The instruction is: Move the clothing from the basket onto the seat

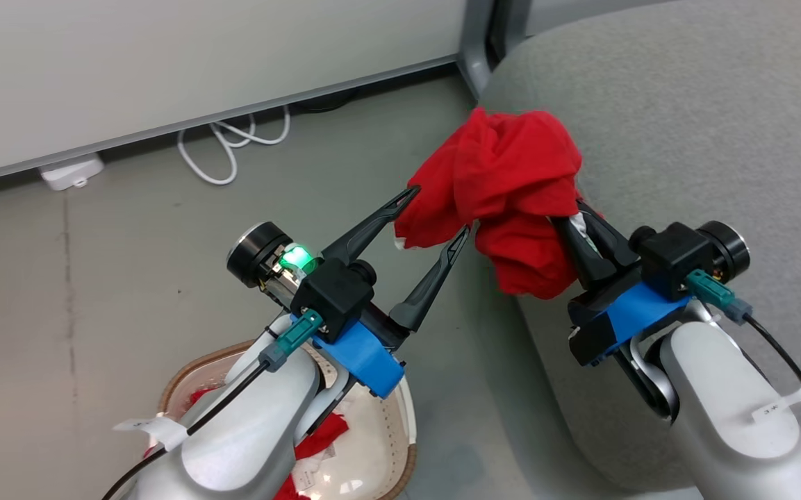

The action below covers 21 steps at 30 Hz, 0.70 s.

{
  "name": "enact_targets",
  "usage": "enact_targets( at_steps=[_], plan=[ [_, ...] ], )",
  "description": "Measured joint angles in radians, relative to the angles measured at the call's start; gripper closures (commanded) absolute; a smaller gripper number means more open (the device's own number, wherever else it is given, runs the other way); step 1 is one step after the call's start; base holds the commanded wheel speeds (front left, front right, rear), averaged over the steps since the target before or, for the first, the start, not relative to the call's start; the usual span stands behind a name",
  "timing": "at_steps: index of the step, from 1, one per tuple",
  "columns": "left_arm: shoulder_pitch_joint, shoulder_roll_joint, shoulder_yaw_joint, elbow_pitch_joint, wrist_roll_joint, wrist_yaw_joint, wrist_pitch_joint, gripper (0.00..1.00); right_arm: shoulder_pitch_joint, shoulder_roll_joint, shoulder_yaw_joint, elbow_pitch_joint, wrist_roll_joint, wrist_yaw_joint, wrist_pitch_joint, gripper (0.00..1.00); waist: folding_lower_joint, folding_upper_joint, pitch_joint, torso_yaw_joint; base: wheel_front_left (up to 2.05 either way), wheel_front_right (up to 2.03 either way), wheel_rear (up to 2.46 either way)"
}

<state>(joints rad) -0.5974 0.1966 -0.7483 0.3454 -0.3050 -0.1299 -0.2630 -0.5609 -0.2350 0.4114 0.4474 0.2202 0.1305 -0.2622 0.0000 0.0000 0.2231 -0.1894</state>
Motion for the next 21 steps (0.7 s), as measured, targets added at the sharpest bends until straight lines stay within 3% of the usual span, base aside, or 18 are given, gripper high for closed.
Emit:
enact_targets(
  at_steps=[11,21],
  plan=[
    [0.017,0.017,-0.015,-0.020,0.005,0.000,0.000,0.00,0.118,0.026,-0.116,-0.072,-0.036,0.000,0.000,1.00,0.0000,0.0000,0.014,-0.126,0.00,0.00,0.00],
    [0.023,0.020,-0.024,-0.021,0.006,0.000,0.000,0.00,0.201,0.044,-0.159,-0.119,-0.051,0.000,0.000,1.00,-0.0001,0.0000,0.013,-0.190,0.00,0.00,0.00]
  ],
)
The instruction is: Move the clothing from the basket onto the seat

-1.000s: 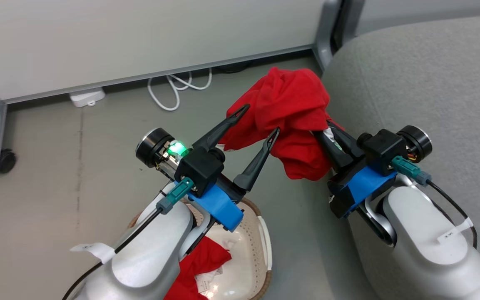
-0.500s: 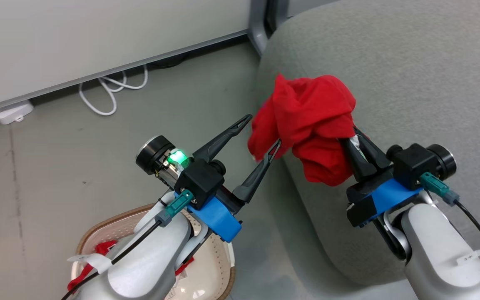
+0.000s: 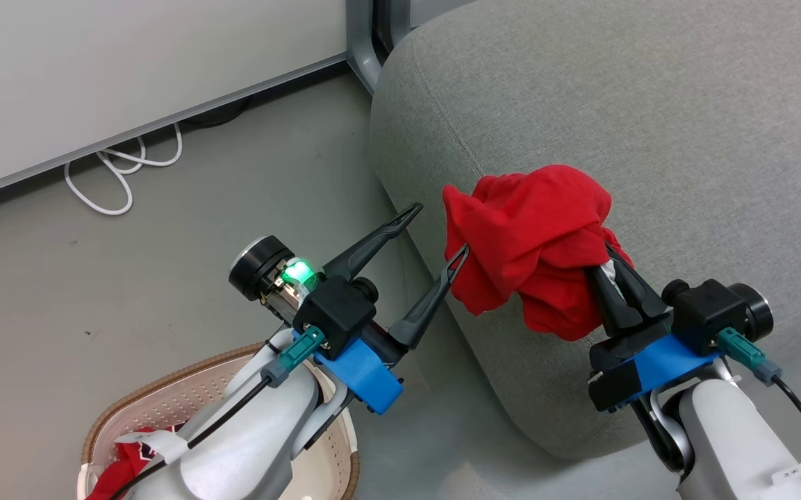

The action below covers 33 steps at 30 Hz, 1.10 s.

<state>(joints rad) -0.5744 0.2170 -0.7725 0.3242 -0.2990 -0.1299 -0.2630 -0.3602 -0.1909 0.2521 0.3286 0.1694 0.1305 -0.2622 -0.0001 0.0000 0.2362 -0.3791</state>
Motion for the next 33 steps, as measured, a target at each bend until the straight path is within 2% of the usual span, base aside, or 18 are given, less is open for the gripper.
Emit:
enact_targets(
  at_steps=[12,21,27,33],
  plan=[
    [-0.006,0.019,0.013,-0.019,0.007,0.000,0.000,0.00,-0.019,0.032,-0.088,-0.088,-0.021,0.000,0.000,1.00,0.0000,0.0000,0.037,0.002,0.00,0.00,0.00],
    [-0.099,0.035,0.021,-0.050,0.029,0.000,0.000,0.00,-0.219,0.038,-0.263,-0.168,-0.055,0.000,0.000,1.00,0.0001,0.0000,0.163,0.025,0.00,0.00,0.00],
    [-0.187,0.069,0.032,-0.105,0.057,0.000,0.021,0.00,-0.402,-0.001,-0.411,-0.202,-0.061,0.000,0.000,1.00,0.0001,0.0000,0.302,0.043,0.00,0.00,0.00],
    [-0.247,0.107,0.042,-0.167,0.079,0.000,0.052,0.00,-0.532,-0.078,-0.539,-0.203,-0.058,0.000,0.000,1.00,0.0002,0.0000,0.451,0.057,0.00,0.00,0.00]
  ],
)
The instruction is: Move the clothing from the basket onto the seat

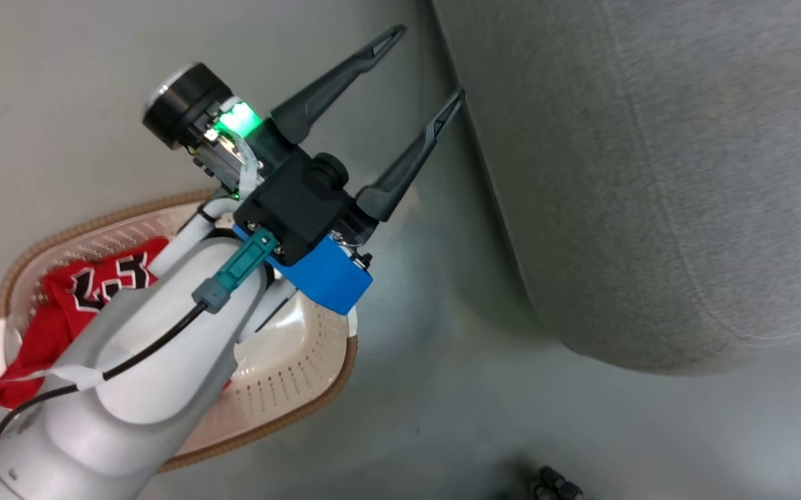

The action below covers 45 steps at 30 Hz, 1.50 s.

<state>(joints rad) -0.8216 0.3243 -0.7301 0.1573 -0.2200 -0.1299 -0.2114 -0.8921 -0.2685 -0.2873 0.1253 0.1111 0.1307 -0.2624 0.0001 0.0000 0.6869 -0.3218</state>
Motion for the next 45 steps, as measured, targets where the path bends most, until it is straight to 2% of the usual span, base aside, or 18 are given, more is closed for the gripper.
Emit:
enact_targets(
  at_steps=[6,12,15,23,24,25,26,32,40,45],
  plan=[
    [-0.024,0.046,0.008,-0.062,0.014,0.003,0.030,0.00,-0.095,-0.087,-0.100,0.094,0.032,0.000,0.000,1.00,0.0000,0.0000,0.129,0.004,0.00,0.00,0.00],
    [-0.022,0.063,0.004,-0.100,0.016,0.008,0.046,0.00,-0.123,-0.097,-0.157,0.254,0.039,0.000,0.000,1.00,0.0001,0.0000,0.212,-0.004,0.00,0.00,0.00],
    [-0.019,0.065,0.000,-0.106,0.016,0.011,0.049,0.00,-0.117,-0.084,-0.178,0.310,0.027,0.000,0.000,1.00,0.0001,0.0000,0.231,-0.002,0.00,0.00,0.00],
    [-0.014,0.077,-0.001,-0.111,0.010,0.020,0.047,0.00,-0.055,0.027,-0.228,0.411,-0.022,0.000,0.000,1.00,0.0000,0.0000,0.230,0.006,0.00,0.00,0.00],
    [-0.014,0.077,-0.002,-0.110,0.009,0.023,0.045,0.00,-0.051,0.038,-0.231,0.416,-0.027,0.000,0.000,0.90,0.0000,0.0000,0.228,0.006,0.00,0.00,0.00],
    [-0.012,0.077,-0.002,-0.109,0.009,0.024,0.044,0.00,-0.047,0.046,-0.233,0.417,-0.034,0.000,0.000,0.11,0.0000,0.0000,0.225,0.007,0.00,0.00,0.00],
    [-0.009,0.076,-0.003,-0.107,0.007,0.024,0.042,0.00,-0.046,0.053,-0.236,0.418,-0.037,0.000,0.000,0.00,0.0000,0.0000,0.221,0.008,0.00,0.00,0.00],
    [0.003,0.056,-0.007,-0.072,-0.006,0.034,0.006,0.00,0.012,0.065,-0.229,0.401,-0.049,0.000,0.000,0.00,-0.0001,0.0000,0.174,0.018,0.00,0.00,0.00],
    [0.072,0.011,0.006,0.001,-0.048,0.060,-0.042,0.00,0.225,0.038,-0.124,0.318,-0.067,0.000,0.000,0.00,-0.0001,0.0000,0.039,0.034,0.00,0.00,0.00],
    [0.145,-0.010,0.058,0.032,-0.081,0.084,-0.049,0.00,0.329,0.025,-0.061,0.233,-0.047,0.000,0.000,0.00,-0.0002,0.0001,-0.068,0.045,0.00,0.00,0.00]
  ],
)
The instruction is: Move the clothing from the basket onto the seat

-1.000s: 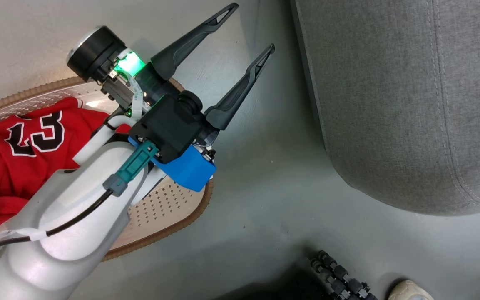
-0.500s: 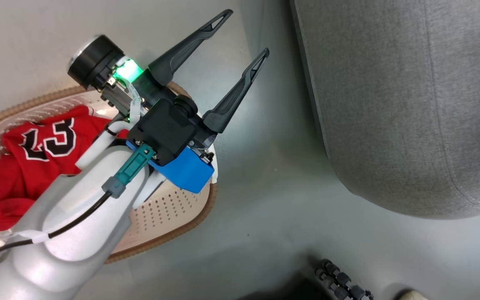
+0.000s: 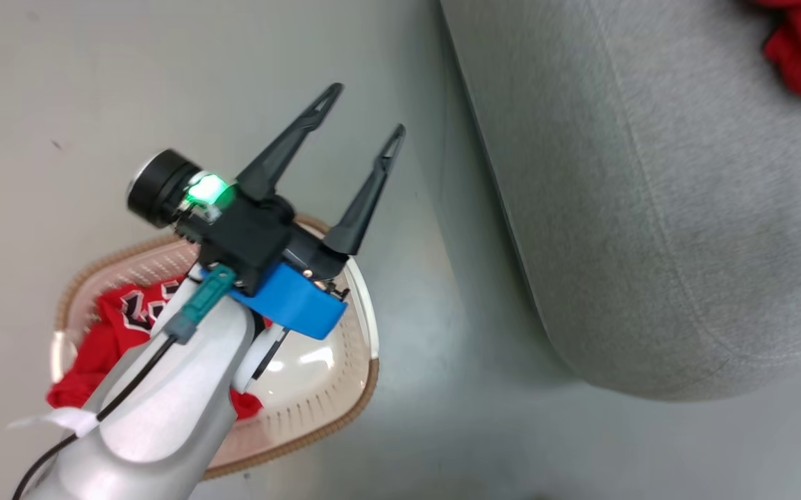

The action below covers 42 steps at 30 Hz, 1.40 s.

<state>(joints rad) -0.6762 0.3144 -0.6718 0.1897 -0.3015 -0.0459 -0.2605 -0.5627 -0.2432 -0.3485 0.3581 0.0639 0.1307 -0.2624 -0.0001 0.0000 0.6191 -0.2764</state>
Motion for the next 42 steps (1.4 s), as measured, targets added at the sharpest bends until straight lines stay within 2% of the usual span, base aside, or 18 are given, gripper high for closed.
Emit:
enact_targets(
  at_steps=[5,10,20,31,42],
  plan=[
    [0.099,-0.016,0.108,-0.009,-0.024,0.018,-0.001,0.00,0.109,0.010,0.095,-0.116,0.024,0.000,0.000,0.00,0.0000,0.0000,-0.111,0.018,0.00,0.00,0.00],
    [0.204,-0.044,0.229,-0.015,-0.024,0.023,-0.001,0.00,0.200,0.041,0.180,-0.175,0.037,0.000,0.000,0.00,-0.0001,0.0000,-0.217,0.044,0.00,0.00,0.00],
    [0.371,-0.133,0.438,-0.026,0.036,-0.006,-0.001,0.00,0.329,0.098,0.303,-0.260,0.033,0.000,0.000,0.00,-0.0002,0.0000,-0.384,0.131,0.00,0.00,0.00],
    [0.510,-0.211,0.599,-0.036,0.107,-0.046,-0.002,0.00,0.417,0.156,0.325,-0.319,-0.012,0.000,0.000,0.00,-0.0002,0.0000,-0.496,0.210,0.00,0.00,0.00],
    [0.598,-0.252,0.665,-0.030,0.144,-0.068,-0.002,0.00,0.504,0.185,0.320,-0.291,-0.010,0.000,0.000,0.00,-0.0001,0.0000,-0.564,0.245,0.00,0.00,0.00]
  ],
)
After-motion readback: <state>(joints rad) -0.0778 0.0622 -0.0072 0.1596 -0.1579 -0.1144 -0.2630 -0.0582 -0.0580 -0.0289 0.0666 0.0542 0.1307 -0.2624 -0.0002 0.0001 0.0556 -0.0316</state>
